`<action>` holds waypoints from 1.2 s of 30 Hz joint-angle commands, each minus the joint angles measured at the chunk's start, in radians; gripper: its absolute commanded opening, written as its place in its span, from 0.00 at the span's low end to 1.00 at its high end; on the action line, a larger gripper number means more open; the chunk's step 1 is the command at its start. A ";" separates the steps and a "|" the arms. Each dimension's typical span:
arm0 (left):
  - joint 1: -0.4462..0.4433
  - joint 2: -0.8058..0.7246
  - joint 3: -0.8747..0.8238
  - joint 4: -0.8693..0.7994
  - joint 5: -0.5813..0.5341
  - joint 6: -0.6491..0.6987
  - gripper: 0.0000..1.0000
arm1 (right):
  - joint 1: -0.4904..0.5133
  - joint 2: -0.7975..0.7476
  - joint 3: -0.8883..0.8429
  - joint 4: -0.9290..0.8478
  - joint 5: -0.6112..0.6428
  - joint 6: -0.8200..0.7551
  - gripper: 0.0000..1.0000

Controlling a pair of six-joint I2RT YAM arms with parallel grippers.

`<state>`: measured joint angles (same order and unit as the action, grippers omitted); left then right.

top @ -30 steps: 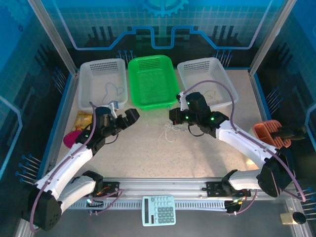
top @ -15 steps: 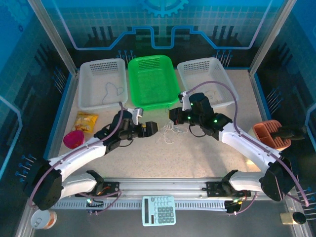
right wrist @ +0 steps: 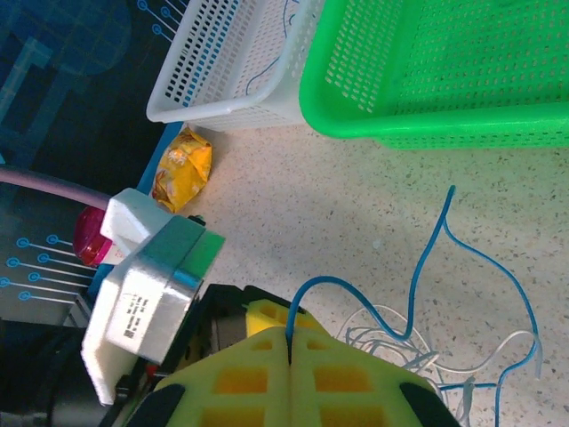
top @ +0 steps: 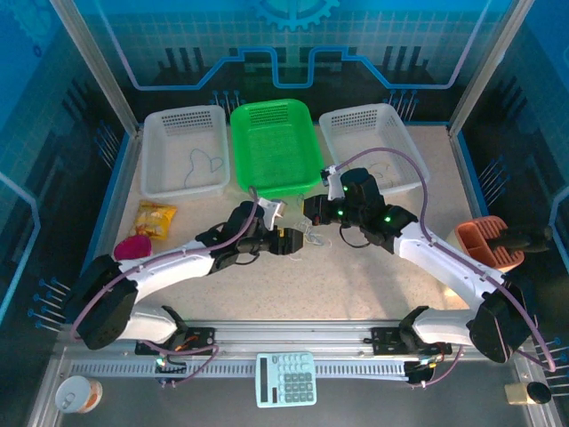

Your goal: Untangle the cables

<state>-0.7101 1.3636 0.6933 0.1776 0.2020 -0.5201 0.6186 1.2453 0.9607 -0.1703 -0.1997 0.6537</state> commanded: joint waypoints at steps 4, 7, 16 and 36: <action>-0.009 0.054 0.031 0.076 -0.046 0.022 0.49 | -0.010 -0.045 -0.013 0.041 -0.044 0.040 0.00; -0.010 0.069 0.029 0.095 -0.050 0.016 0.25 | -0.011 -0.059 -0.005 0.043 -0.053 0.049 0.00; -0.010 0.069 -0.022 0.110 -0.068 0.002 0.00 | -0.089 -0.116 0.057 0.024 -0.122 0.065 0.00; -0.010 0.026 -0.089 0.115 -0.061 -0.026 0.04 | -0.183 -0.147 -0.050 0.124 -0.236 0.071 0.00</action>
<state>-0.7147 1.4296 0.6140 0.2905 0.1463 -0.5343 0.4438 1.0908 0.9436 -0.0765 -0.4133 0.7441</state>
